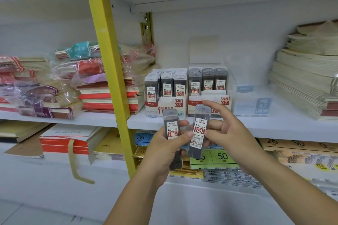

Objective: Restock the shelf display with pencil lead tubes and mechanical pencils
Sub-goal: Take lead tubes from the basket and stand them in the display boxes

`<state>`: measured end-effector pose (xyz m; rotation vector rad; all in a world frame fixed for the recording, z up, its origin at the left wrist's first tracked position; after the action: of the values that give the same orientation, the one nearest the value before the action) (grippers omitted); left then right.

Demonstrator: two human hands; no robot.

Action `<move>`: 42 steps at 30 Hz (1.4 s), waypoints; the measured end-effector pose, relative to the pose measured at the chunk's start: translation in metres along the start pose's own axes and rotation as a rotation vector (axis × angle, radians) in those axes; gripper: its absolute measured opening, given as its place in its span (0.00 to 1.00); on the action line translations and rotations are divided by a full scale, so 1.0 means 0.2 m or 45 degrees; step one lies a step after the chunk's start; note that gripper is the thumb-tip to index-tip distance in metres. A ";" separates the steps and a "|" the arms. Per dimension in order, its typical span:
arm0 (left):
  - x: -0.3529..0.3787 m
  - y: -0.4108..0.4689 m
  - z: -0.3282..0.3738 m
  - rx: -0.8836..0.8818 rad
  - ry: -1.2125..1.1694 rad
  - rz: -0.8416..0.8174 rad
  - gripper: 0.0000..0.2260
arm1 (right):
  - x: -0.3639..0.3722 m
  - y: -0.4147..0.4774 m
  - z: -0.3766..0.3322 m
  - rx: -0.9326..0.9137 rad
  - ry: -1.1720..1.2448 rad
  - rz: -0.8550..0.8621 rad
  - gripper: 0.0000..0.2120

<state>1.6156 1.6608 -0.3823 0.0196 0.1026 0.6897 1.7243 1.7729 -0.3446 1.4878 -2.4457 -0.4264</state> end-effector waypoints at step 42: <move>0.00 -0.02 0.03 0.122 0.003 -0.180 0.07 | 0.02 0.07 -0.09 -0.148 -0.155 0.233 0.11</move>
<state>1.6183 1.6586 -0.3757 0.1025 0.1377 0.5429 1.7174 1.7742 -0.3225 1.2128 -2.5728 -0.6263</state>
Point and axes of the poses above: each hand's wrist, its own y-axis towards the middle knuckle, its own x-axis out of the palm, z = x × y, the point moved 5 cm from there along y, towards the middle knuckle, and after that the axes turned 13 degrees about y, right-handed, at the moved point
